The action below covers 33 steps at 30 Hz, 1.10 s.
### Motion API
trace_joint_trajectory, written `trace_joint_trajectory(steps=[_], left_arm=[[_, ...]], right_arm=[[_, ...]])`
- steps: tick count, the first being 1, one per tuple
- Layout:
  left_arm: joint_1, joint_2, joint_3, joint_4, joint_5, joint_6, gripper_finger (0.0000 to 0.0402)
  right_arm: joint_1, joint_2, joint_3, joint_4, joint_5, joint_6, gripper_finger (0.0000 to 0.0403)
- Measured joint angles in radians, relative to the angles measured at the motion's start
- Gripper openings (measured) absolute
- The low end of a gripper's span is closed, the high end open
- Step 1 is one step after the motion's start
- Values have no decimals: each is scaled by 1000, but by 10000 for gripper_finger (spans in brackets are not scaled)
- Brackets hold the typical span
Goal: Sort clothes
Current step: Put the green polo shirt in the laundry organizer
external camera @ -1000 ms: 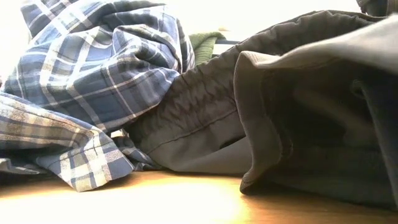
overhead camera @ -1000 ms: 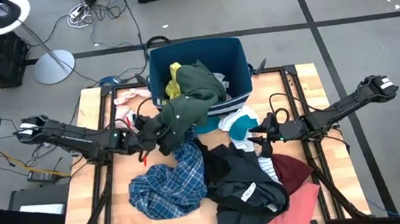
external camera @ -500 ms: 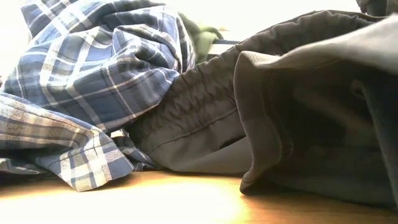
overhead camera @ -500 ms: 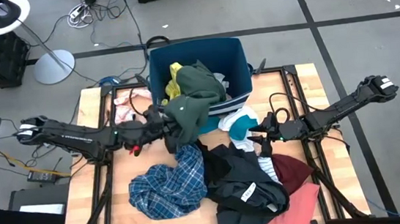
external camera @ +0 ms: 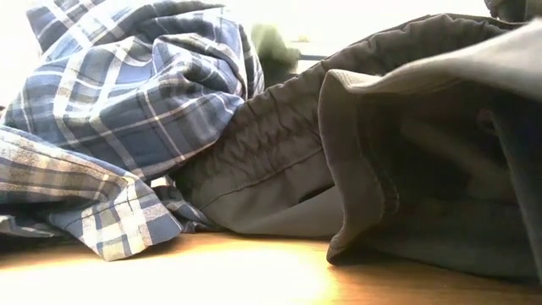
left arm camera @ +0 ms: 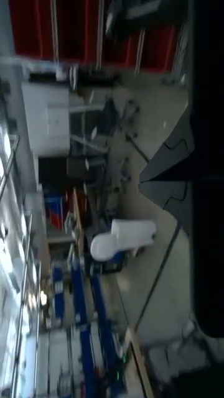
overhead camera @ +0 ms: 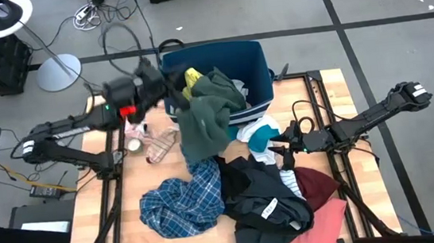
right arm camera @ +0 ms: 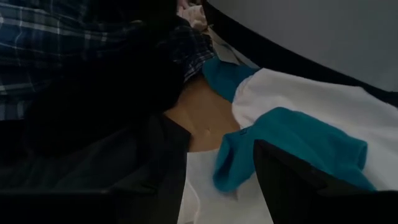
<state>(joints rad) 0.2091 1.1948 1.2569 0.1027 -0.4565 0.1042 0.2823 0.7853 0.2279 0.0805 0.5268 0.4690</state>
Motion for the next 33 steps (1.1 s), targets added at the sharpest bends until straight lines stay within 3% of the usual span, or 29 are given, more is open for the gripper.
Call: trace_joint_trajectory(steps=[5, 8, 18, 27, 33], left_arm=[[55, 61, 126, -244, 74, -59, 1], [50, 65, 138, -375, 82, -61, 3], [-35, 27, 135, -549, 15, -150, 4], [-262, -123, -55, -533, -210, -222, 2], [-354, -171, -275, -528, -301, -426, 2]], right_arm=[[-10, 0, 0, -2, -1, 0, 187], [-10, 0, 0, -16, -3, 0, 187], [-10, 0, 0, -41, -5, 8, 187], [-10, 0, 0, -43, -19, 13, 187], [-10, 0, 0, -43, -23, 26, 187]])
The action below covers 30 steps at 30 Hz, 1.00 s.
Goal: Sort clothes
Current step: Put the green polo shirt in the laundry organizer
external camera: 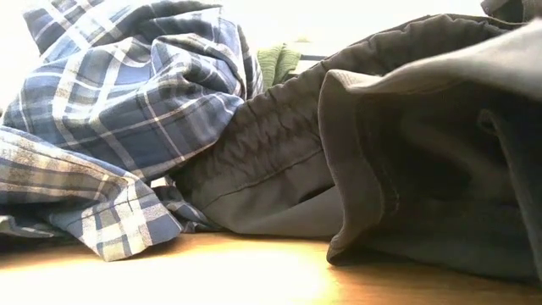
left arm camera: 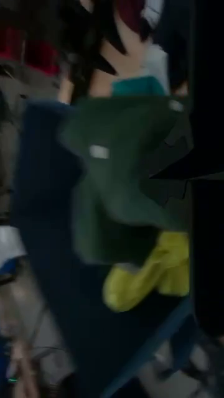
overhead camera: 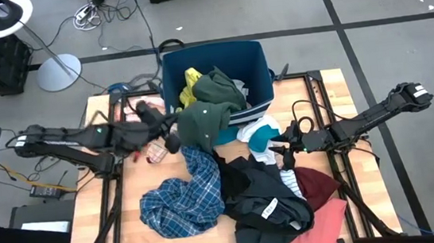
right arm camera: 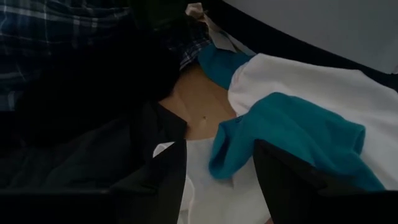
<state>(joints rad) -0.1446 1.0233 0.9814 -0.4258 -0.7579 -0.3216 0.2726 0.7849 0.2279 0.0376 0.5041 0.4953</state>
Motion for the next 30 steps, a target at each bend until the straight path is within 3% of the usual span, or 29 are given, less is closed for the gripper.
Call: trace_joint_trajectory(steps=[7, 14, 20, 27, 30], left_arm=[[-14, 31, -224, 162, -3, -113, 2], [-13, 39, -327, 300, 2, -155, 18], [-13, 39, -329, 272, 73, -201, 66], [-13, 39, -329, 118, 141, -263, 131], [-13, 39, -330, 74, 110, -288, 138]], right_arm=[[0, 0, 0, 2, 0, 11, 187], [0, 0, 0, 3, 0, 9, 187], [0, 0, 0, 3, 0, 8, 187], [0, 0, 0, 3, 0, 8, 187], [0, 0, 0, 2, 0, 8, 187]])
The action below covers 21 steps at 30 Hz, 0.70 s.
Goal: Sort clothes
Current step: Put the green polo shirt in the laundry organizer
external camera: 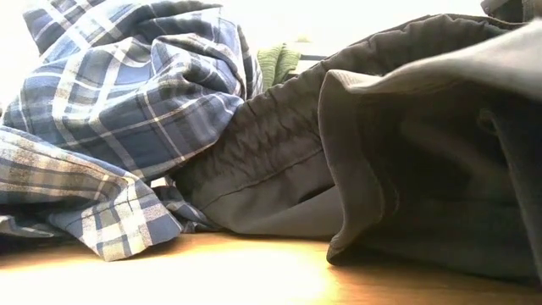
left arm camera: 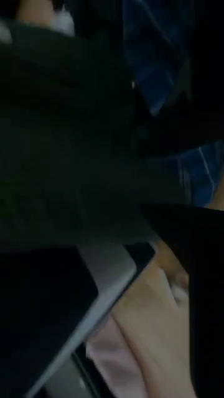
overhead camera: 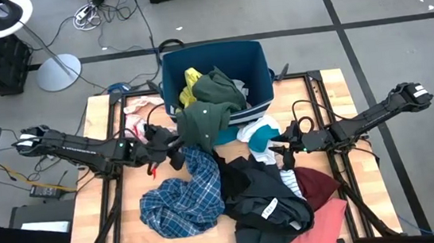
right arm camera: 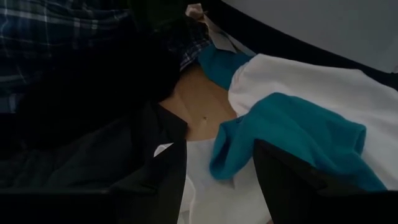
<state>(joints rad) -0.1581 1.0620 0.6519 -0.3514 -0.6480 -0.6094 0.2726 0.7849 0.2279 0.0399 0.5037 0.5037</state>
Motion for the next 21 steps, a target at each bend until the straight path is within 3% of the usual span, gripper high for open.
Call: trace_joint_trajectory(steps=[5, 8, 12, 18, 21], left_arm=[[0, 0, -3, -43, -92, 7, 137], [14, 13, -31, 15, -98, 49, 137], [52, 15, -118, 213, 15, 83, 137], [122, 28, -251, 527, 56, 155, 135], [154, 34, -267, 633, 160, 205, 106]], right_arm=[[0, 0, 0, -4, 0, 0, 187], [0, 0, 0, -5, 0, 0, 187], [0, 0, 0, -12, 0, 0, 187], [0, 0, 0, -12, 0, 0, 187], [0, 0, 0, -12, 0, 0, 187]])
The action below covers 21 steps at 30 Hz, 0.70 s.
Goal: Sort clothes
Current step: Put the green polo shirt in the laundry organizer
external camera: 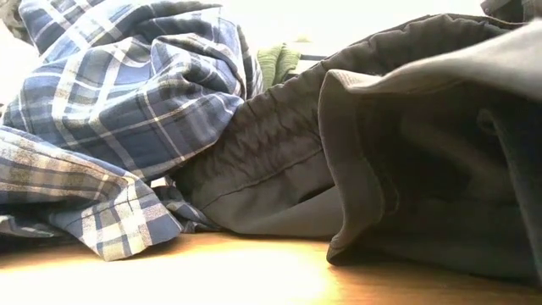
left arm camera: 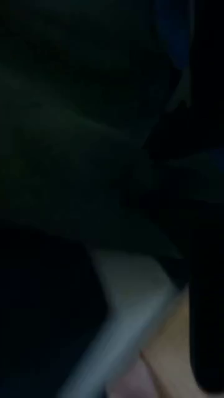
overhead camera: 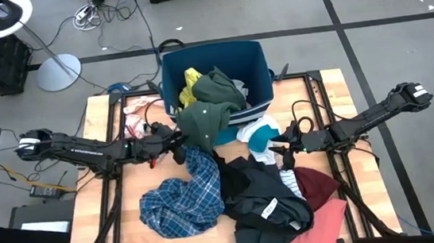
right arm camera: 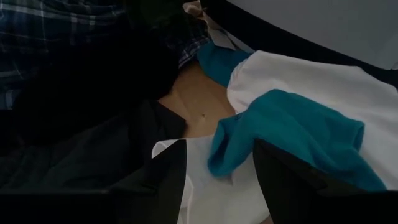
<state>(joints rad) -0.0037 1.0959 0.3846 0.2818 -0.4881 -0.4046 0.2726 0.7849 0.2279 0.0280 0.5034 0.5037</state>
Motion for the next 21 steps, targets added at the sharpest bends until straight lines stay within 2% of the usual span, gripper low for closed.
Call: trace_joint_trajectory(steps=[3, 5, 8, 13, 21], left_arm=[[11, 7, 22, 79, 82, 73, 34], [11, 8, 47, 132, 109, 117, 12], [11, 7, 107, 184, 133, 181, 5], [19, 7, 275, 164, 149, 339, 2], [149, 21, 554, 108, 137, 538, 1]], right_arm=[[0, 0, 0, 0, 0, 0, 187], [0, 0, 0, 0, 0, 0, 187], [0, 0, 0, 1, 0, 0, 187], [0, 0, 0, 1, 0, 0, 187], [0, 0, 0, 5, 1, 0, 187]])
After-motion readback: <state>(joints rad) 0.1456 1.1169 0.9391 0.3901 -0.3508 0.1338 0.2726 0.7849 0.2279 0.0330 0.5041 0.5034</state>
